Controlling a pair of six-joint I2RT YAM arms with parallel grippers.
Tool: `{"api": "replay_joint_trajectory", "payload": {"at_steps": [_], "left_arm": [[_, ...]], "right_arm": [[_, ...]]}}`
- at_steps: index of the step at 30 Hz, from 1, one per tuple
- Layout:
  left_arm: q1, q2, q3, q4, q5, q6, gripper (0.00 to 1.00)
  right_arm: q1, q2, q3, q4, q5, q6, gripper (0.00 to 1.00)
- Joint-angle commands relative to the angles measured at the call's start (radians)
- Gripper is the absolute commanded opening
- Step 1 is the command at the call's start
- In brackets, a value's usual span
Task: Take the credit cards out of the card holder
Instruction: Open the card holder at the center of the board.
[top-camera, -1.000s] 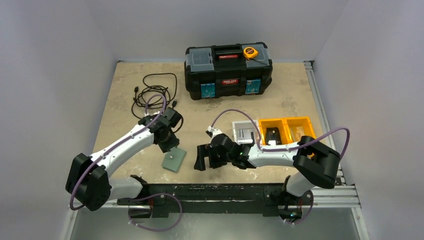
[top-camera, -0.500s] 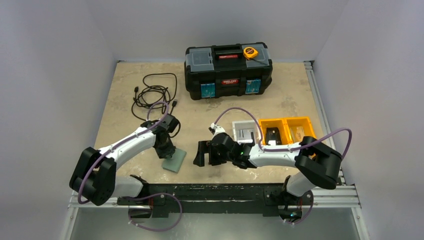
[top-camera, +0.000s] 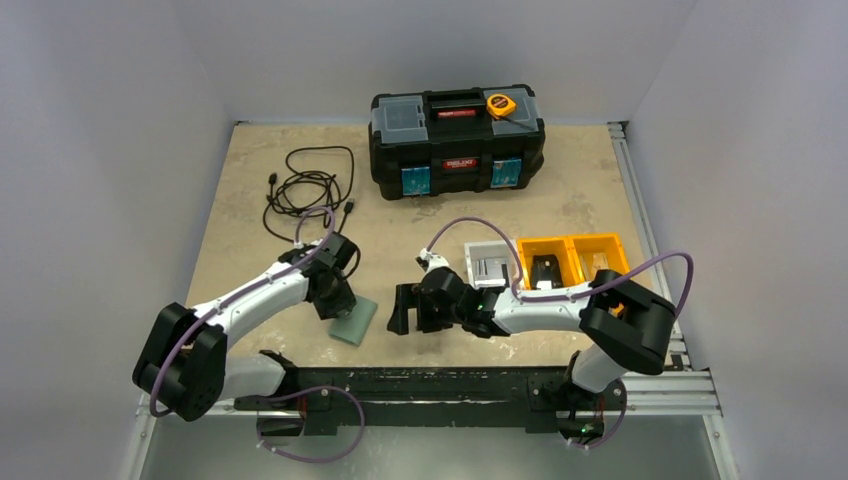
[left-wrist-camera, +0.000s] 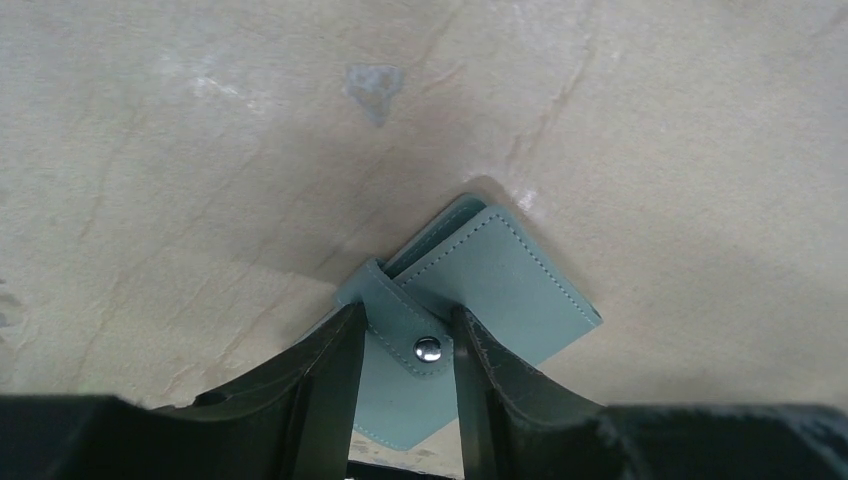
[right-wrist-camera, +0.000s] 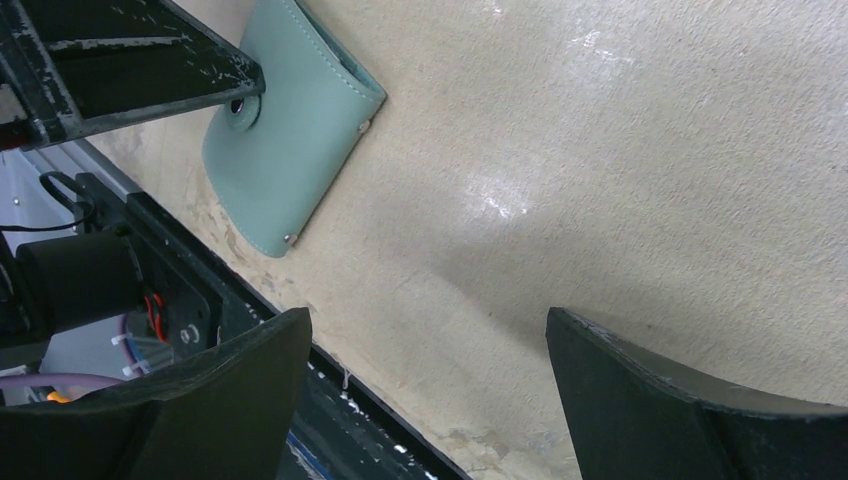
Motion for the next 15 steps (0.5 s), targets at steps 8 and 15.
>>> {"api": "replay_joint_trajectory", "payload": {"at_steps": [8, 15], "left_arm": [[-0.050, 0.037, -0.055, 0.107, 0.105, -0.123, 0.17], [-0.051, 0.010, -0.068, 0.138, 0.168, -0.196, 0.00]], "right_arm": [[-0.002, 0.042, 0.047, 0.034, 0.018, -0.003, 0.88], [-0.002, 0.095, 0.105, 0.015, 0.023, -0.008, 0.85]]}}
